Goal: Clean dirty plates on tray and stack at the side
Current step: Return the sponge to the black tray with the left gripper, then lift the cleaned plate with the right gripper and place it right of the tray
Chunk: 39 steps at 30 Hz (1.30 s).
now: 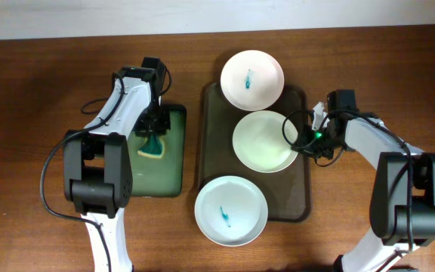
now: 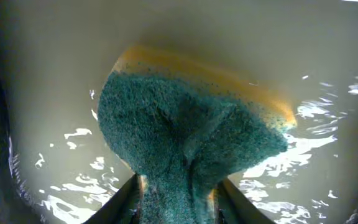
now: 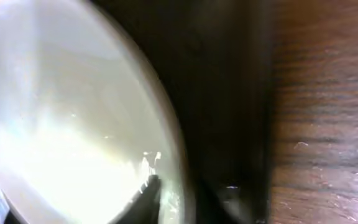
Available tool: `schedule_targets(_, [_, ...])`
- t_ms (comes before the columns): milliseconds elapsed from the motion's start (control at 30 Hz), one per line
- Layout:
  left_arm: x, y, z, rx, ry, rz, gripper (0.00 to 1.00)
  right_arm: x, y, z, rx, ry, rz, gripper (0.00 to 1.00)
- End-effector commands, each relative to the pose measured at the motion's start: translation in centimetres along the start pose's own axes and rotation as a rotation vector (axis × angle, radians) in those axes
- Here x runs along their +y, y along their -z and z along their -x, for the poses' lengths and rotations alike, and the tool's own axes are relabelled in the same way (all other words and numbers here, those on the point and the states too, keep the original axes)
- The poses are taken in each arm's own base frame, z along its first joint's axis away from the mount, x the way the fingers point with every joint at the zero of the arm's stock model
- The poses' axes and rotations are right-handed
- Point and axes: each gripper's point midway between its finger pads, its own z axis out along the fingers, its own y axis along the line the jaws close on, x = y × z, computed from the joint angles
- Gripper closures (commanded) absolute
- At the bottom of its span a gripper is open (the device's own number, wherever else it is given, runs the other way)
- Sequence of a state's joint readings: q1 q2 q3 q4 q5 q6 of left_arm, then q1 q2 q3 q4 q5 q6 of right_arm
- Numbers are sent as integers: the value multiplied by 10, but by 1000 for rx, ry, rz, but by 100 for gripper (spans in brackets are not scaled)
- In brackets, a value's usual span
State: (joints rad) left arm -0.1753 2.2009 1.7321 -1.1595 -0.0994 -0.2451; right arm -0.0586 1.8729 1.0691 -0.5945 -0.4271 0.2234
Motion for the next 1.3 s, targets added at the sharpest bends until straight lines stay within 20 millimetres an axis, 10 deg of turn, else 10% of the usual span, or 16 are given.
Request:
schedule_targets(0, [-6,38,2,-43,4,-68,46,-26,-14,-18,58,-22,-101,90])
schedule_targets(200, [5,151,-10,-283,19,-143,39,-9,32,-11,-44,26,-138,96])
schedule_targets(267, [11,184,-18,-368,25,-163,0,-4,73,-5,-174,60,-262,96])
schedule_targets(333, [14,199,-22,-408,28,-173,0,-7,109,-2,-296,57,-410,96])
schedule_targets(467, [14,201,-24,-408,28,-174,0,13,158,-1,-501,171,-603,96])
schedule_targets(733, [14,201,-24,-408,28,-174,0,72,191,-13,-762,448,-948,96])
schedule_targets(1267, [14,201,-24,-408,28,-174,0,100,192,-15,-766,652,-995,96])
